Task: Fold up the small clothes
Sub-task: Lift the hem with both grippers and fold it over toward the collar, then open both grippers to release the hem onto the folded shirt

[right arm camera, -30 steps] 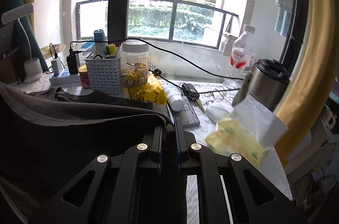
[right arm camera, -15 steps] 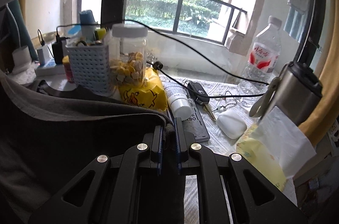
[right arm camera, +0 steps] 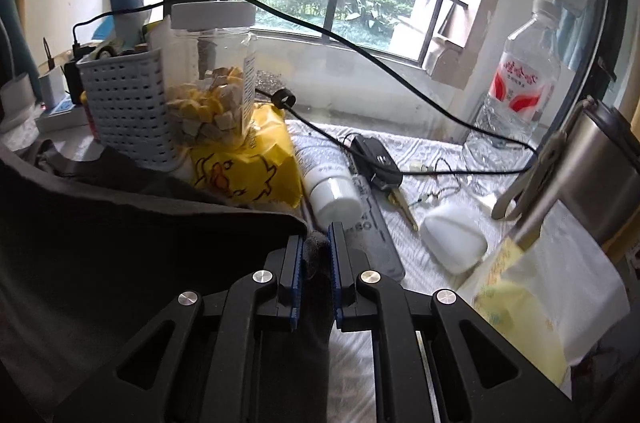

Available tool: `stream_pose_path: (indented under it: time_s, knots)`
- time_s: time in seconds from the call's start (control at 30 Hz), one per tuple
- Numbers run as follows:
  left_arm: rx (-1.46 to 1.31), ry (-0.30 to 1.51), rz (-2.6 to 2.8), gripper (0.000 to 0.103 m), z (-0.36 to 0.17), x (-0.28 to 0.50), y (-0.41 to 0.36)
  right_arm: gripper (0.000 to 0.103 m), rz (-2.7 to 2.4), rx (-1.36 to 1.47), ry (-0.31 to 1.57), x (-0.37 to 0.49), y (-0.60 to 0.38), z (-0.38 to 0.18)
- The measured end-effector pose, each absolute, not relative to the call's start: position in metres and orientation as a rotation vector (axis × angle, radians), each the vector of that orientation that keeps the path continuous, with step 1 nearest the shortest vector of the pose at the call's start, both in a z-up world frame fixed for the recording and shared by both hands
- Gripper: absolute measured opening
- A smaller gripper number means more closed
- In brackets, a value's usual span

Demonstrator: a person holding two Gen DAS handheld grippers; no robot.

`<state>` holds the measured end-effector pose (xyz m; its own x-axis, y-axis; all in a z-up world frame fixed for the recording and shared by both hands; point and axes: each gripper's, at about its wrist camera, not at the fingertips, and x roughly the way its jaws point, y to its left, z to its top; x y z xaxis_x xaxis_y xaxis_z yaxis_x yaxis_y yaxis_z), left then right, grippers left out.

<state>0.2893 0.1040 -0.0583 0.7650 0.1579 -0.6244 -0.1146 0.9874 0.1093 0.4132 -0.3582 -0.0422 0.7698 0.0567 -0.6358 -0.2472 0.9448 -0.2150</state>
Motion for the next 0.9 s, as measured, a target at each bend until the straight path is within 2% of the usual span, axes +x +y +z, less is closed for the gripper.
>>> stream_pose_path:
  time_s: [0.07, 0.13, 0.2, 0.57, 0.9]
  knots:
    - [0.059, 0.694, 0.144, 0.005, -0.062, 0.295, 0.106, 0.014, 0.170, -0.298, 0.682, 0.422, -0.358, -0.042]
    - [0.059, 0.703, 0.143, 0.005, -0.065, 0.299, 0.105, 0.043, 0.138, -0.310, 0.670, 0.429, -0.360, -0.040]
    - [0.062, 0.712, 0.143, 0.005, -0.068, 0.303, 0.106, 0.051, 0.115, -0.305, 0.650, 0.432, -0.365, -0.035]
    - [0.041, 0.779, 0.194, 0.009, -0.076, 0.314, 0.123, 0.051, 0.095, -0.258, 0.649, 0.430, -0.381, -0.024]
    - [0.006, 0.750, 0.211, 0.009, -0.054, 0.286, 0.137, 0.051, 0.110, -0.240, 0.648, 0.397, -0.380, -0.019]
